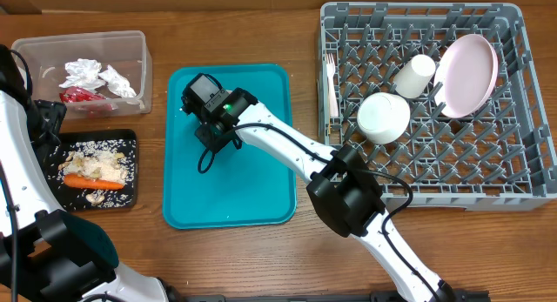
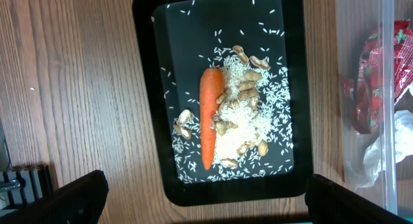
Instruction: Sort waste into correct bins and load items into the dishwasher rack
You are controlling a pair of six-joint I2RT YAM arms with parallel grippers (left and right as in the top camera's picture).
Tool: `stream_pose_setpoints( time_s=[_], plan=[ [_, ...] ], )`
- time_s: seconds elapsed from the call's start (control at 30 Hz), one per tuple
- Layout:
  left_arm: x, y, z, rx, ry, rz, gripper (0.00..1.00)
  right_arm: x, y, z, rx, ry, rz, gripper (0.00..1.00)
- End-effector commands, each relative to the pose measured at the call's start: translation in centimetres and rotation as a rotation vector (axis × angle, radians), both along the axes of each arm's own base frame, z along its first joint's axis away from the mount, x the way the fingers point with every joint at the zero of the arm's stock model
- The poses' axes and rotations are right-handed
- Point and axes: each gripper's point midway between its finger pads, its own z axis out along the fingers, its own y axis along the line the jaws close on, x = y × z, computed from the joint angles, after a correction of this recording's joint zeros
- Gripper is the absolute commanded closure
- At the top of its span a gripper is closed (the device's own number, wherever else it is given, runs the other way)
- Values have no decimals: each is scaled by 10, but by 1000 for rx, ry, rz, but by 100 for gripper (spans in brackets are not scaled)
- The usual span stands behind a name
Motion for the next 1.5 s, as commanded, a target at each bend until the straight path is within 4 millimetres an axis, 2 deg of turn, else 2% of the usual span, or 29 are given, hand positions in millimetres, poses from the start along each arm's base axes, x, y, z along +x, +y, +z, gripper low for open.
stream_pose_setpoints(
  time_s=[0.0, 0.17, 0.37, 0.6, 0.93, 1.3, 1.47],
  plan=[
    [-1, -2, 4, 6, -18, 16, 0, 3, -4, -2, -12, -7, -15, 59],
    [-1, -2, 4, 6, -18, 17, 0, 4, -3, 6, 0, -10, -29, 59],
    [-1, -2, 4, 6, -18, 16, 0, 10, -1, 27, 39, -24, -70, 59],
    [-1, -2, 4, 6, -18, 16, 0, 11, -4, 28, 34, -19, -75, 60],
    [-1, -2, 4, 6, -17, 16, 0, 10, 2, 50, 86, -26, -62, 59],
    [-1, -2, 4, 6, -18, 16, 0, 7, 6, 57, 112, -20, -49, 59],
    [-1, -2, 4, 6, -18, 16, 0, 7, 4, 56, 106, -15, -52, 68]
  ],
)
